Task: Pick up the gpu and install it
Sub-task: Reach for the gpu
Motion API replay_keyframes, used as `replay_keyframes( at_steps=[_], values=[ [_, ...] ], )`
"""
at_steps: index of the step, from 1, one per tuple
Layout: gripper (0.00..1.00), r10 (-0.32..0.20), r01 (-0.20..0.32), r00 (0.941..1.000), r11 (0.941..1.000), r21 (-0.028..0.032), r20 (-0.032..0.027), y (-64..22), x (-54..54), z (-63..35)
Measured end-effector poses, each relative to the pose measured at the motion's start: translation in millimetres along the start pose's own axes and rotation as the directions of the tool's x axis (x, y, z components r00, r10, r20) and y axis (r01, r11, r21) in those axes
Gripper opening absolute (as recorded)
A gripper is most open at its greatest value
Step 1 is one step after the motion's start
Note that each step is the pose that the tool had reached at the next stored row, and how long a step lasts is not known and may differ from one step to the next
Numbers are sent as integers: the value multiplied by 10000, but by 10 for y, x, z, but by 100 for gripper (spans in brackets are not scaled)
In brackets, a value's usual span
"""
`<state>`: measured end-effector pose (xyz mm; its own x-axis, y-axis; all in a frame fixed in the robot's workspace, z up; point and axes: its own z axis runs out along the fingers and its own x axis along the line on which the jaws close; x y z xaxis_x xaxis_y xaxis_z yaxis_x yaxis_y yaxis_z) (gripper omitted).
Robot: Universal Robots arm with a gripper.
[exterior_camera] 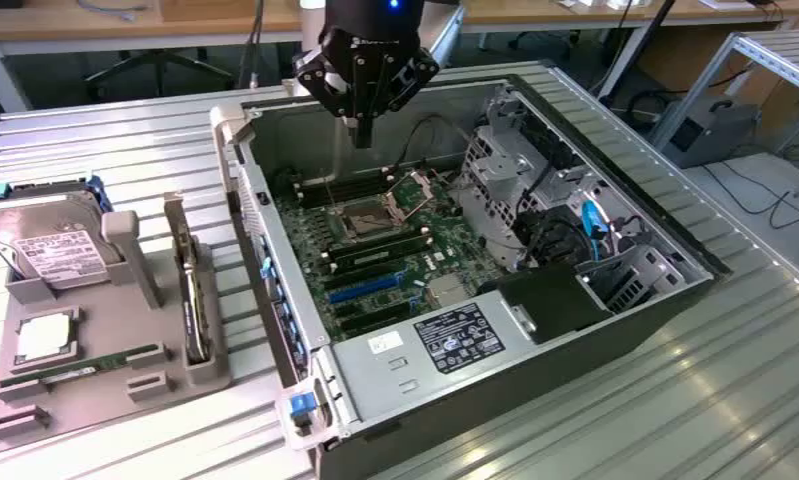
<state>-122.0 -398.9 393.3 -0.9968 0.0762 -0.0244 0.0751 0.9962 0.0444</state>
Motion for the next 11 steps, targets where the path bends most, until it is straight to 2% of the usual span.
replay_keyframes(
  at_steps=[11],
  values=[
    [11,0,0,10000,10000,0,0,-4,49,-1]
  ],
)
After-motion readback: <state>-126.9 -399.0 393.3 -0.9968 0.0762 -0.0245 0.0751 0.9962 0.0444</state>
